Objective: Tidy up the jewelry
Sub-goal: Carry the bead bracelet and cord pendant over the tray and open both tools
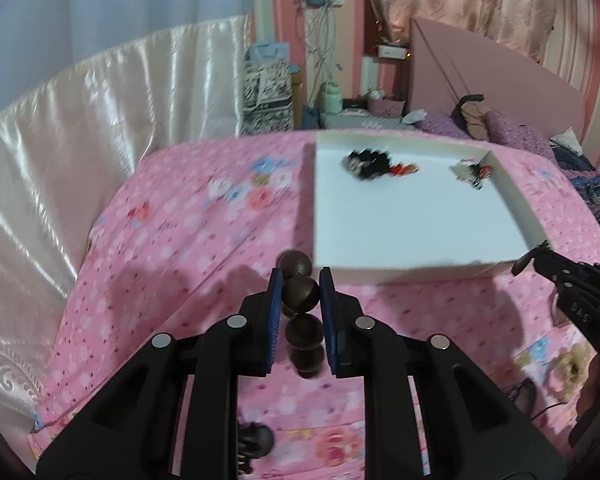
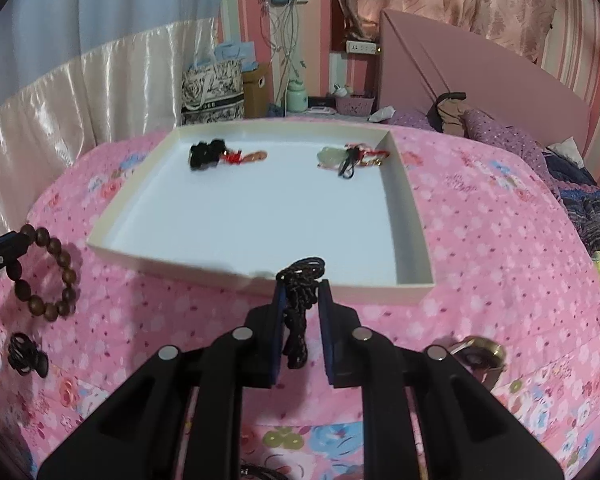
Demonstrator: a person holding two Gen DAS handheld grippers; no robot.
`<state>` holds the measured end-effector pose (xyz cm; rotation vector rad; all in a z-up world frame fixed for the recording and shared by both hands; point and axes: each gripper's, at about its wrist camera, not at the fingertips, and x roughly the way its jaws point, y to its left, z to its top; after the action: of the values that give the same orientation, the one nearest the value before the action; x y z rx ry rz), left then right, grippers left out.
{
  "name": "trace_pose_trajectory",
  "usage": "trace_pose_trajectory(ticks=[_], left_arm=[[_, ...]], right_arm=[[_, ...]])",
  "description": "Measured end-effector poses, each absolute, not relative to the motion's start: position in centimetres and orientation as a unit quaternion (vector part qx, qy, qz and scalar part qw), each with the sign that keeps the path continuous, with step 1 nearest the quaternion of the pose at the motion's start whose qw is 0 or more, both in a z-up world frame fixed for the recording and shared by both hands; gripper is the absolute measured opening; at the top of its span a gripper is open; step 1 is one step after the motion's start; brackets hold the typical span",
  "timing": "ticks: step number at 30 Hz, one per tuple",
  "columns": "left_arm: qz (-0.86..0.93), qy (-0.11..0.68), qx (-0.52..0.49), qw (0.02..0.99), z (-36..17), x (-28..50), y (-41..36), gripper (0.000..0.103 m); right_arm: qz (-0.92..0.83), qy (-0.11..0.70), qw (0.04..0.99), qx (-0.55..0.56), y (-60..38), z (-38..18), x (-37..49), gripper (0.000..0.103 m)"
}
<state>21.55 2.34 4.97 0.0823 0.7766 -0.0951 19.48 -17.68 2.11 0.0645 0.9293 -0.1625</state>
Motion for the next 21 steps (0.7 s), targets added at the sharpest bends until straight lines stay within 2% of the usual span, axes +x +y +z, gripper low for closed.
trace_pose_trajectory(ticks=[10, 21], left_arm=[[-0.101, 0.354, 0.019, 0.93, 9.4, 22.8, -2.0, 0.017], [-0.147, 0.38, 0.002, 0.913, 9.1, 29.6, -7.4, 0.017]], right_arm=[[-0.09, 0.431, 0.897, 0.04, -19.8, 4.3, 21.8, 0.016], [-0.094, 0.433, 0.893, 0.077, -22.8, 3.8, 27.9, 0.016]])
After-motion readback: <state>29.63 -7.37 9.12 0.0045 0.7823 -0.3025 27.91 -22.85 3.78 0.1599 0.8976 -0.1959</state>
